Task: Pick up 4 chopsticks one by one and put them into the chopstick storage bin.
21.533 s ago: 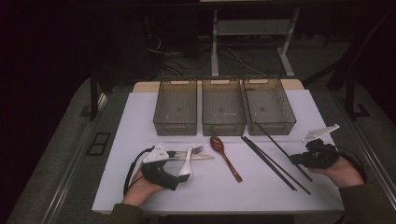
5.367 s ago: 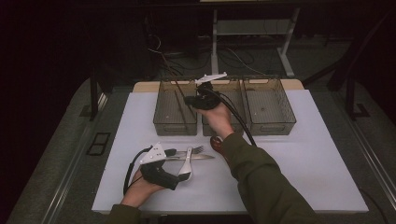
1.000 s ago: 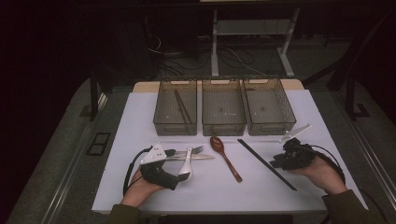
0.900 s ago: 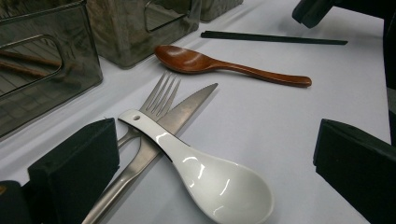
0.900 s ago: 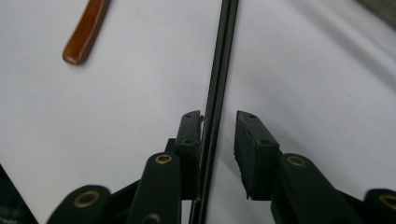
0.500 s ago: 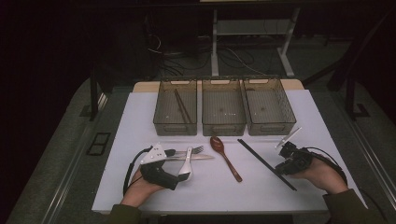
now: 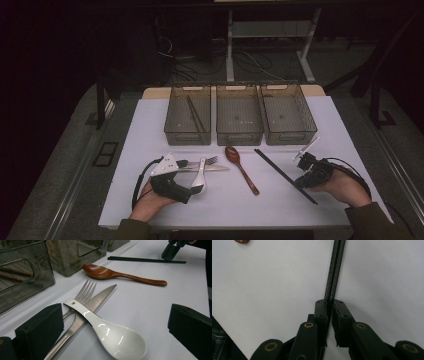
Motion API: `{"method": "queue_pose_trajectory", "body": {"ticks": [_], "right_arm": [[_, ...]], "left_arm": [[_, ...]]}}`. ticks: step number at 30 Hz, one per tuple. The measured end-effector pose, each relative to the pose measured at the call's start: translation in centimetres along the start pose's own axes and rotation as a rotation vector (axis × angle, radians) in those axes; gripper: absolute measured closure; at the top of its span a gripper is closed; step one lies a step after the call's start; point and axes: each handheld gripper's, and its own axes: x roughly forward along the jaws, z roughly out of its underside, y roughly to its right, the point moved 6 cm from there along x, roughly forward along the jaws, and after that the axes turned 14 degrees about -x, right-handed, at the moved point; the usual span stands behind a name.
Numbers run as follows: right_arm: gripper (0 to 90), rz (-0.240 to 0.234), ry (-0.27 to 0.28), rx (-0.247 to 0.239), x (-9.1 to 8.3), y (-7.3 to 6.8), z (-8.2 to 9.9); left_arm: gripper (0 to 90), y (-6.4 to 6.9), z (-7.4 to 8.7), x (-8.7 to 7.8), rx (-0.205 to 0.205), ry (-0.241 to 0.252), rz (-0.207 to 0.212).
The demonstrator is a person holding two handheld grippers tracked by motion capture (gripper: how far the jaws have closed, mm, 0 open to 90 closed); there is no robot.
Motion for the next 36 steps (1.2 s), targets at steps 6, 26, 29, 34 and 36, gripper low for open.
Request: {"method": "queue_pose_trajectory", "body": {"ticks": [6,26,29,34,36], "right_arm": [[81.8,0.009,-0.014,0.002,0.08,0.12,0.05],[84.7,0.028,-0.059,0.030,0.57,0.29,-0.10],[85.1,0.031,-0.061,0.035,0.56,0.25,-0.12],[85.4,0.035,-0.064,0.033,0.55,0.22,-0.14],[85.4,0.036,-0.061,0.035,0.53,0.22,-0.14]], "left_arm": [[0.0,0.00,0.00,0.00,-0.001,0.001,0.000],[0.0,0.05,0.03,0.05,0.002,-0.003,0.000],[0.0,0.02,0.01,0.04,0.003,-0.002,0.000],[0.0,0.02,0.00,0.01,0.003,-0.002,-0.001],[0.0,0.02,0.00,0.00,0.002,-0.001,-0.001]]}}
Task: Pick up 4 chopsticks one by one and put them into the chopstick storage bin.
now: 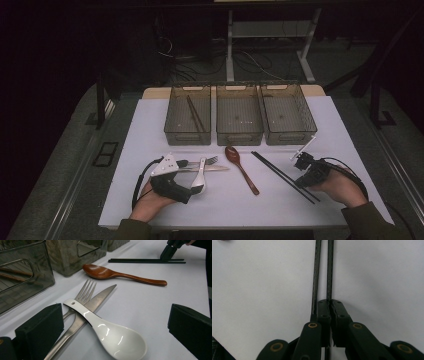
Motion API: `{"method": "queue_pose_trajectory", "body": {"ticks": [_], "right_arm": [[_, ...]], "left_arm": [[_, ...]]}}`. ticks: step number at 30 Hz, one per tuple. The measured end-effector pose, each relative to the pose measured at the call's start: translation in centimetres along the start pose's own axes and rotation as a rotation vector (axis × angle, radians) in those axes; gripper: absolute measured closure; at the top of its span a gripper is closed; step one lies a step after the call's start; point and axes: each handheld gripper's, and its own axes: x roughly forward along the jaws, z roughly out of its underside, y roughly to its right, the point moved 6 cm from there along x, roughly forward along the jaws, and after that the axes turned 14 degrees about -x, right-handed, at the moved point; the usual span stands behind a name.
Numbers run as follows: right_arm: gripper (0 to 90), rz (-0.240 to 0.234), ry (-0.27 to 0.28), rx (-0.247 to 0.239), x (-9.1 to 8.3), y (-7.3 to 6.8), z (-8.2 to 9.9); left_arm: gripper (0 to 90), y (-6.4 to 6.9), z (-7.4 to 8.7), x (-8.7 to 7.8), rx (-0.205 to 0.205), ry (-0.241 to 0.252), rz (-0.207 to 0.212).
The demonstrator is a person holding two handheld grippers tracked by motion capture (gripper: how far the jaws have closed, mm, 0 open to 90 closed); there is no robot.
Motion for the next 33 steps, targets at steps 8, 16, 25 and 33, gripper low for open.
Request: {"method": "queue_pose_trajectory", "body": {"ticks": [8,16,25,33], "right_arm": [[85.5,0.020,0.051,0.011,-0.5,0.4,0.0],[85.6,0.008,0.138,0.015,-1.4,0.8,0.1],[85.7,-0.010,0.224,0.007,-2.4,1.0,0.1],[85.7,-0.023,0.300,-0.004,-3.7,0.8,-0.1]], "left_arm": [[0.0,0.0,0.0,0.0,-0.001,0.001,0.000],[0.0,0.0,0.0,0.0,0.000,0.001,0.000],[0.0,0.0,0.0,-0.1,0.001,0.002,-0.001],[0.0,0.0,0.0,0.0,0.001,0.002,-0.001]]}}
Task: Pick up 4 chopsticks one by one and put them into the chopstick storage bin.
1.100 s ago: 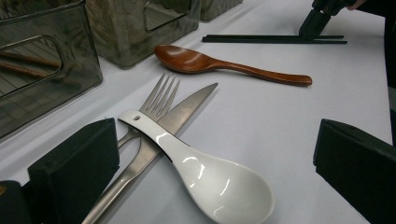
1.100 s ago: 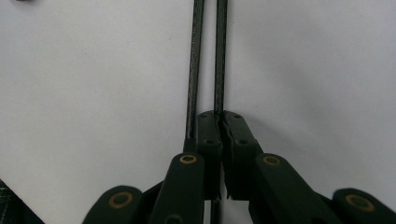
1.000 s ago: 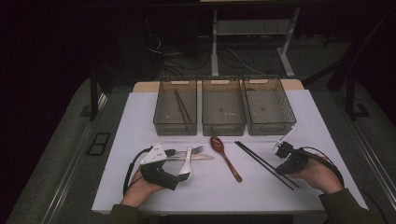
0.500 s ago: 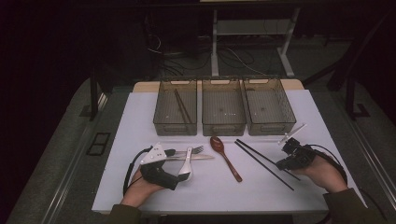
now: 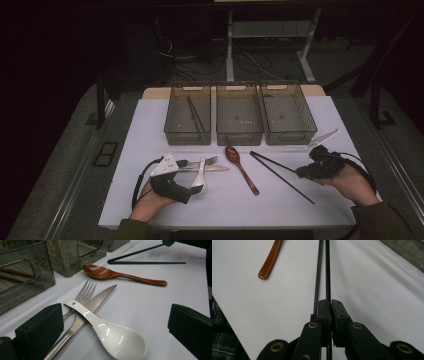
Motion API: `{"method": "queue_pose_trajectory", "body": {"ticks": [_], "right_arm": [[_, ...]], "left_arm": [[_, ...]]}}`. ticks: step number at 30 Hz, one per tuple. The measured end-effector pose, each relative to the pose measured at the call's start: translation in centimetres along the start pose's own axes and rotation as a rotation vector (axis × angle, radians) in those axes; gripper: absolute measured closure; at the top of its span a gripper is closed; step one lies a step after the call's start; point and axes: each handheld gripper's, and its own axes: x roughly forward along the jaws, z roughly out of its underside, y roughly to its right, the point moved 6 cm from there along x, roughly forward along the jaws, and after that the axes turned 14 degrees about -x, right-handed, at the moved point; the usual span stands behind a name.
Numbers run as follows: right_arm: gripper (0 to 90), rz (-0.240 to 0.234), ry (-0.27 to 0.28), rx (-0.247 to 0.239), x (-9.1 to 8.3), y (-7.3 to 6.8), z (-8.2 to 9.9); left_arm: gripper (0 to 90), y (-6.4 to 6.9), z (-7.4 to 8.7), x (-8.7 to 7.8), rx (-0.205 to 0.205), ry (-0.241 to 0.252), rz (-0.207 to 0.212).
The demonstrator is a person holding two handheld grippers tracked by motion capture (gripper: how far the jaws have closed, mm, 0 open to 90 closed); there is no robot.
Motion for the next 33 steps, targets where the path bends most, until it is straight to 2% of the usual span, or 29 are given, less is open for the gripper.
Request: {"method": "queue_pose_trajectory", "body": {"ticks": [9,16,24,33], "right_arm": [[85.7,0.021,0.091,-0.011,-1.6,0.1,-0.8],[85.7,0.006,0.173,-0.020,-3.0,-0.1,-1.4],[85.7,0.019,0.211,-0.029,-3.4,0.0,-2.6],[85.7,0.032,0.261,-0.039,-3.3,0.5,-5.2]], "left_arm": [[0.0,0.0,0.0,0.0,0.002,-0.001,-0.001],[0.0,0.0,0.0,0.1,0.004,-0.003,-0.001],[0.0,0.0,0.0,0.1,0.002,-0.003,-0.003],[0.0,0.0,0.0,0.1,0.003,-0.003,-0.003]]}}
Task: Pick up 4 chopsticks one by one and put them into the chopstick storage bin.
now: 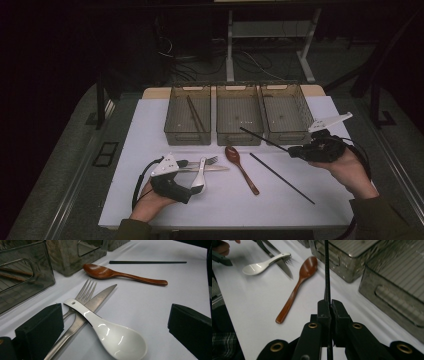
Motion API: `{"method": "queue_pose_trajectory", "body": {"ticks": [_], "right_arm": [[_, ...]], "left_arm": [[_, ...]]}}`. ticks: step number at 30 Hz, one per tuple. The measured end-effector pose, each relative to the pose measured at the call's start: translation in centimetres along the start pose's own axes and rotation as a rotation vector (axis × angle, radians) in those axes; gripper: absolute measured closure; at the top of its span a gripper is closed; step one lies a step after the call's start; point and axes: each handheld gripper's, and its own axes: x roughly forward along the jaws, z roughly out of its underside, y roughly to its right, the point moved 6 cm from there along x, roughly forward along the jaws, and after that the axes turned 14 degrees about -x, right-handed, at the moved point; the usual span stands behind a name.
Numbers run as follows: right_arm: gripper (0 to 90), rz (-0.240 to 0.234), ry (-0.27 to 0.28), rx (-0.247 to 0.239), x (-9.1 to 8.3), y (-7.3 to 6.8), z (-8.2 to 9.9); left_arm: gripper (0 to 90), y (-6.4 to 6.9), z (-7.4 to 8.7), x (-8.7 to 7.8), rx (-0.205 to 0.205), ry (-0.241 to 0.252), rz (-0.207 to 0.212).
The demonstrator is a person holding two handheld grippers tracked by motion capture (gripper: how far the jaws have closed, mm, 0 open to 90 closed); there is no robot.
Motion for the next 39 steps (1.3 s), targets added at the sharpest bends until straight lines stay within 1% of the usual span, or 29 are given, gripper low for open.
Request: {"method": "queue_pose_trajectory", "body": {"ticks": [6,11,17,23,30,31,39], "right_arm": [[85.6,0.004,0.021,-0.005,1.0,0.2,-1.6],[85.6,-0.003,0.035,-0.007,2.3,0.3,-3.2],[85.6,-0.003,0.049,0.001,4.0,0.4,-5.5],[85.6,0.005,0.035,-0.008,5.8,0.4,-7.8],[85.6,0.030,0.027,-0.010,8.0,0.7,-10.3],[85.6,0.033,0.022,-0.004,8.4,0.7,-10.7],[85.6,0.068,0.005,-0.013,11.0,0.9,-13.6]], "left_arm": [[0.0,0.0,0.0,0.0,0.002,-0.001,0.000],[0.0,0.0,0.0,0.0,-0.003,0.000,-0.001],[0.0,-0.1,0.0,0.0,0.003,0.000,0.001],[0.0,0.0,0.0,-0.1,-0.004,0.003,0.004],[0.0,0.0,0.0,-0.1,-0.003,0.004,0.007],[0.0,0.0,0.0,0.0,-0.002,0.003,0.007],[0.0,0.1,-0.1,-0.1,-0.005,0.007,0.011]]}}
